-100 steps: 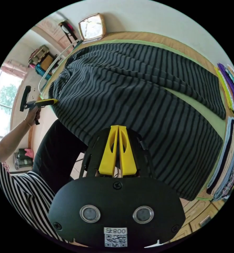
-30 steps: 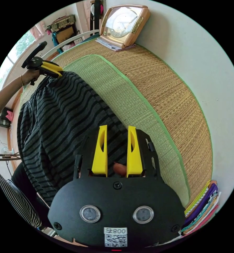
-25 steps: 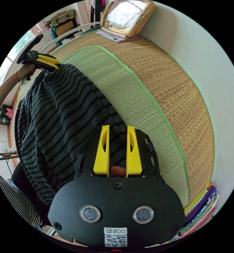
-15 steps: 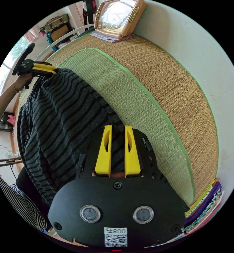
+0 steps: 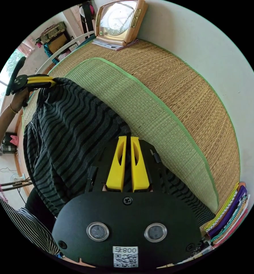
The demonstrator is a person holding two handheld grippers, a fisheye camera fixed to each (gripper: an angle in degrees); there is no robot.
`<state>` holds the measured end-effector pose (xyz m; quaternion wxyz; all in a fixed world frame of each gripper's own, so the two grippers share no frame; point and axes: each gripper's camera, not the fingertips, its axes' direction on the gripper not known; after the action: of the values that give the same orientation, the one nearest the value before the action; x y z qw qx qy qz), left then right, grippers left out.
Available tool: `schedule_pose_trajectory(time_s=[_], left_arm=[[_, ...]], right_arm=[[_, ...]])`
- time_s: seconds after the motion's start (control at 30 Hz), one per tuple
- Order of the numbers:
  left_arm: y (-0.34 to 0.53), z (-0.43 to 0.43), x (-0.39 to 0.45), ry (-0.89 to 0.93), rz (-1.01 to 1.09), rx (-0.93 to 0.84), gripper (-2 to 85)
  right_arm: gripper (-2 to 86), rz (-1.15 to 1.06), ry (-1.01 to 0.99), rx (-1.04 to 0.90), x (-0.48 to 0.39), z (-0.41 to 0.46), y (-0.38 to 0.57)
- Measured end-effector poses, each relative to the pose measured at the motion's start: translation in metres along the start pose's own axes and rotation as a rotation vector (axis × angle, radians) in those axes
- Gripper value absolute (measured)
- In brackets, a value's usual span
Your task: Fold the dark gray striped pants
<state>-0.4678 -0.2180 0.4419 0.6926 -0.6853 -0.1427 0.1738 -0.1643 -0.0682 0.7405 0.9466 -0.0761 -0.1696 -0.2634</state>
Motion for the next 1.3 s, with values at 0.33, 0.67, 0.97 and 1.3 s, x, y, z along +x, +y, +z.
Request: schedule_pose_trajectory(time_s=[0.33, 0.67, 0.97, 1.3], left_arm=[[0.059, -0.017, 0.016, 0.012, 0.011, 0.046, 1.6], [0.139, -0.028, 0.035, 0.036, 0.072, 0.102, 2.2], [0.226, -0.014, 0.047, 0.059, 0.133, 0.11, 1.9], [0.312, 0.019, 0.054, 0.058, 0.202, 0.075, 1.0]], right_arm=[[2.2, 0.009, 0.022, 0.051, -0.042, -0.045, 0.029], [2.2, -0.009, 0.032, 0.117, -0.113, -0.088, 0.101], [2.3, -0.038, 0.0, 0.166, -0.193, -0.107, 0.175], [2.2, -0.188, 0.043, 0.138, -0.304, -0.103, 0.247]])
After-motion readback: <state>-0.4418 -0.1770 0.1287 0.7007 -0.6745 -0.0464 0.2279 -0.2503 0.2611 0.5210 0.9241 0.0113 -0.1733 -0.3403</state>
